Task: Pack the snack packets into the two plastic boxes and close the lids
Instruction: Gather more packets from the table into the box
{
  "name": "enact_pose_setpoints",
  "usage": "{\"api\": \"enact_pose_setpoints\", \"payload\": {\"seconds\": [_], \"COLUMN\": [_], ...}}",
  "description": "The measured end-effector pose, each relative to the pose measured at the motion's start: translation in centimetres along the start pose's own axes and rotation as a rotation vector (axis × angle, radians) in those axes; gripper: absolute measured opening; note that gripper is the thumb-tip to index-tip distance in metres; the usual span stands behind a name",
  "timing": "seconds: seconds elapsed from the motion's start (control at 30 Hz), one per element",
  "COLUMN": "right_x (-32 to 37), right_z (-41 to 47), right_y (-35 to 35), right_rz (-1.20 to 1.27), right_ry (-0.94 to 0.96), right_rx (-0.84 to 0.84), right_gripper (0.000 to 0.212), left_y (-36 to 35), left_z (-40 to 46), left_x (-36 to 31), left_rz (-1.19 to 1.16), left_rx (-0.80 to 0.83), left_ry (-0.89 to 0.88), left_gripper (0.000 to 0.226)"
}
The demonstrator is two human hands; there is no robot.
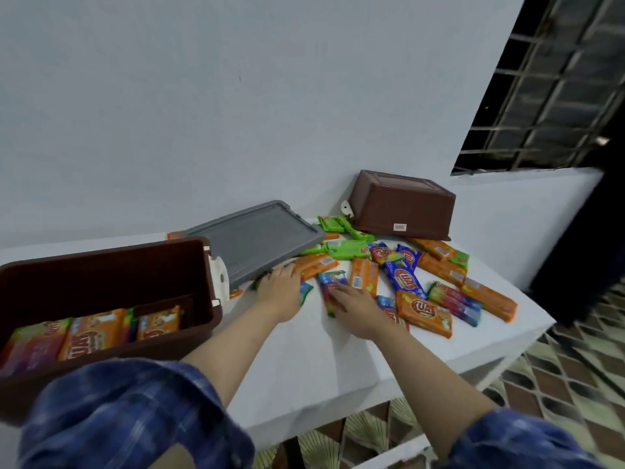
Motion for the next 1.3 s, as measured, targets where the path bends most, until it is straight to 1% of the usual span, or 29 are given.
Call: {"api": "enact_pose_setpoints", "payload": {"seconds": [0.1, 0.13, 0.2, 0.27, 0.33, 0.4, 0.47, 0.5, 0.53, 0.6, 0.63, 0.7, 0.77, 0.8, 0.87, 0.9, 1.0, 1.03, 1.1, 1.13, 1.2, 1.23, 1.3], "right_x": [-0.4, -0.2, 0.5, 1.1, 1.4, 1.5, 1.8, 2.0, 2.3, 3.2, 3.7, 5.2, 6.6, 7.9, 10.4, 11.9, 15.8, 16.8, 18.7, 19.7, 22.2, 23.3, 25.6], "right_z": [-0.9, -1.4, -2.7, -3.8, -4.4, -4.3, -3.9, -3.8, -3.7, -3.9, -4.2, -4.7, -5.3, -5.3, -5.2, -5.0, -4.5, -4.2, -3.0, -2.4, -1.4, -1.0, -0.3], "right_y": [-0.6, -0.8, -1.4, -2.2, -2.4, -2.1, -1.8, -1.7, -1.6, -1.1, -0.7, 0.4, 1.8, 2.4, 3.1, 3.4, 3.8, 3.8, 3.1, 2.6, 1.6, 1.2, 0.1], "right_rz": [-0.045, -0.06, -0.105, -0.073, 0.004, 0.048, 0.061, 0.097, 0.175, 0.461, 0.62, 0.863, 1.051, 1.156, 1.365, 1.439, 1.538, 1.567, 1.66, 1.713, 1.769, 1.785, 1.817], "right_ry": [-0.025, -0.034, -0.065, -0.134, -0.196, -0.222, -0.219, -0.219, -0.217, -0.194, -0.158, -0.087, -0.002, 0.058, 0.156, 0.199, 0.294, 0.293, 0.208, 0.151, 0.078, 0.057, 0.031], "right_rx": [-0.003, -0.039, -0.16, -0.271, -0.307, -0.276, -0.219, -0.2, -0.198, -0.252, -0.3, -0.396, -0.476, -0.488, -0.44, -0.409, -0.364, -0.353, -0.292, -0.241, -0.133, -0.096, -0.046], "right_gripper": [0.05, 0.048, 0.041, 0.04, 0.048, 0.054, 0.054, 0.053, 0.052, 0.048, 0.045, 0.038, 0.041, 0.044, 0.044, 0.041, 0.031, 0.033, 0.039, 0.041, 0.043, 0.044, 0.045], "left_y": [-2.1, -2.5, -3.1, -3.2, -2.8, -3.0, -3.1, -3.1, -2.9, -2.1, -1.3, 0.8, 3.2, 4.3, 6.1, 6.9, 8.3, 8.5, 8.4, 7.9, 6.5, 5.7, 4.0], "left_z": [0.5, 0.2, -0.7, -1.7, -2.7, -3.2, -3.7, -3.8, -4.1, -4.9, -5.3, -6.5, -7.5, -8.1, -9.1, -9.8, -11.5, -11.9, -12.6, -12.6, -12.7, -12.6, -12.5], "left_x": [0.9, 1.1, 0.8, -0.3, -1.0, -0.9, -0.3, -0.3, -0.3, -0.5, -0.5, -0.2, 0.2, 1.1, 3.5, 5.2, 10.5, 12.0, 15.0, 16.4, 18.9, 19.7, 21.0], "left_rz": [0.077, 0.075, 0.079, 0.135, 0.197, 0.13, 0.015, -0.002, 0.016, -0.005, -0.085, -0.36, -0.666, -0.827, -1.17, -1.287, -1.471, -1.469, -1.417, -1.402, -1.359, -1.283, -0.992], "left_rx": [0.203, 0.233, 0.241, 0.189, 0.069, -0.009, -0.009, -0.008, -0.025, -0.129, -0.208, -0.359, -0.409, -0.429, -0.479, -0.499, -0.515, -0.506, -0.466, -0.432, -0.319, -0.243, -0.113], "left_ry": [-0.015, -0.009, 0.017, 0.069, 0.096, 0.09, 0.076, 0.069, 0.069, 0.108, 0.137, 0.178, 0.198, 0.219, 0.281, 0.32, 0.41, 0.427, 0.474, 0.5, 0.531, 0.526, 0.441], "left_gripper": [0.067, 0.07, 0.074, 0.072, 0.062, 0.059, 0.061, 0.059, 0.056, 0.05, 0.047, 0.039, 0.03, 0.025, 0.016, 0.012, 0.009, 0.009, 0.009, 0.013, 0.027, 0.035, 0.041]}}
Point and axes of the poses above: each hand's wrist, its own z-axis towards the middle knuckle, its own y-axis out of the back of the hand, x = y × z, the point moved 4 cm from there along z, towards the middle knuckle, and after that the axes turned 11 degrees about z, right-handed, at the moved point
